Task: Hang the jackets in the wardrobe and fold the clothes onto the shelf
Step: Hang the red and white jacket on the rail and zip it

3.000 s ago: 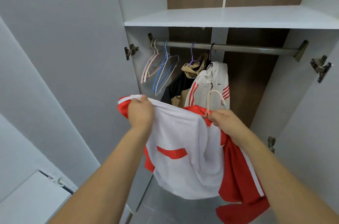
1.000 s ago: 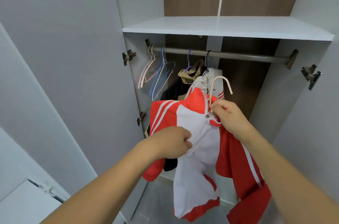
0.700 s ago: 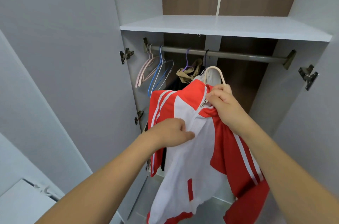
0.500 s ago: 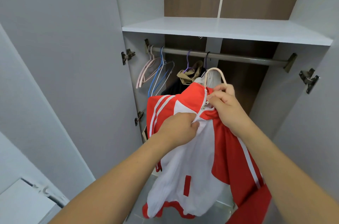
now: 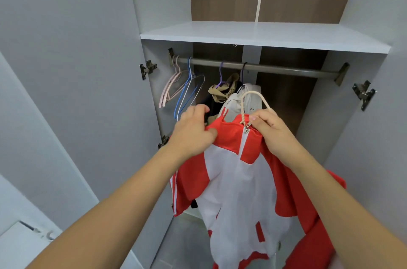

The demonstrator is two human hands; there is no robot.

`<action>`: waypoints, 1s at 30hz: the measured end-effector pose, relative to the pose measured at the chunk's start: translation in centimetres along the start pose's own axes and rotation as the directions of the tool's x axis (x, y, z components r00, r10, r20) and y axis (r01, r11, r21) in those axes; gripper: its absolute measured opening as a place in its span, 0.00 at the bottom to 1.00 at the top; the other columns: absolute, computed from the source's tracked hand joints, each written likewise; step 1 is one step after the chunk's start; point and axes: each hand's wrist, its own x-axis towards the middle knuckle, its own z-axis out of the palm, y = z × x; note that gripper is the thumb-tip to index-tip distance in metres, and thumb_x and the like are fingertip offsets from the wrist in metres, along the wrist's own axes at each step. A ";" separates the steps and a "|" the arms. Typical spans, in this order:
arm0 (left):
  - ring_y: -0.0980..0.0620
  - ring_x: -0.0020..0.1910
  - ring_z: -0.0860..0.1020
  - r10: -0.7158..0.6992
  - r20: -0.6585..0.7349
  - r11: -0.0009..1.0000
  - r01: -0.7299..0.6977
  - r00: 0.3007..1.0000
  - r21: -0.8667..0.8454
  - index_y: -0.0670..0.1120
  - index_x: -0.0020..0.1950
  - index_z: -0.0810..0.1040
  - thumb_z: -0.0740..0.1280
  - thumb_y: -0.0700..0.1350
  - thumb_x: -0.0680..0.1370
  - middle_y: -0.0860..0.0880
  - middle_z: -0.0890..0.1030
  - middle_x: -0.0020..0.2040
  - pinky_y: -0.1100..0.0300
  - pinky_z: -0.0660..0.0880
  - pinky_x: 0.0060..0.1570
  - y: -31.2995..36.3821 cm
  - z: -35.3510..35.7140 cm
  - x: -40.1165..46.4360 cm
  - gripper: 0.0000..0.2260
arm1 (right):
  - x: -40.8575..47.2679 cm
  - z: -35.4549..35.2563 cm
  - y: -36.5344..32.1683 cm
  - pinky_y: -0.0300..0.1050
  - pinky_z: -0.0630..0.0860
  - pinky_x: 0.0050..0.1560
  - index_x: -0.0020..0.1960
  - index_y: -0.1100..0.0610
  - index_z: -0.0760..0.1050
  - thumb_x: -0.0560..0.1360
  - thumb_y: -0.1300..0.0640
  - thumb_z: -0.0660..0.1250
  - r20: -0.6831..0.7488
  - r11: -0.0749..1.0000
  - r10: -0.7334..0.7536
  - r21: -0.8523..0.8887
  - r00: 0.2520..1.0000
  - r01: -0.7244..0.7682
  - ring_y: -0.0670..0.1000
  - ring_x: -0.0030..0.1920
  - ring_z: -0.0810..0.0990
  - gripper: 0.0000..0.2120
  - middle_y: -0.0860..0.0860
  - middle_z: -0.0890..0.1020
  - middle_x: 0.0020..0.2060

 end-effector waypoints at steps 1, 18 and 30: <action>0.44 0.64 0.70 -0.032 0.065 0.997 0.027 0.997 0.076 0.49 0.67 0.70 0.63 0.52 0.75 0.47 0.72 0.64 0.48 0.70 0.63 -0.4 -0.1 0.5 0.21 | 0.0 -0.2 -0.1 0.26 0.69 0.41 0.41 0.53 0.75 0.83 0.51 0.57 -0.010 0.997 0.005 0.073 1.000 -0.004 0.36 0.37 0.75 0.15 0.45 0.75 0.40; 0.53 0.37 0.75 0.221 0.127 0.975 -0.215 0.967 -0.062 0.54 0.38 0.72 0.64 0.49 0.81 0.56 0.76 0.35 0.57 0.71 0.37 -0.6 1.2 2.0 0.12 | 2.6 -5.4 7.1 0.52 0.71 0.53 0.36 0.49 0.70 0.81 0.60 0.57 0.024 0.815 0.163 -0.566 0.986 -0.121 0.57 0.48 0.73 0.16 0.53 0.71 0.42; 0.58 0.29 0.71 0.005 0.239 0.895 0.102 0.971 -0.435 0.47 0.43 0.74 0.61 0.45 0.83 0.53 0.72 0.33 0.64 0.68 0.31 -0.5 7.4 7.2 0.09 | 9.1 -4.9 6.4 0.39 0.73 0.55 0.56 0.50 0.81 0.77 0.67 0.59 -0.142 0.910 0.342 -0.196 0.929 -0.365 0.48 0.55 0.78 0.18 0.48 0.81 0.54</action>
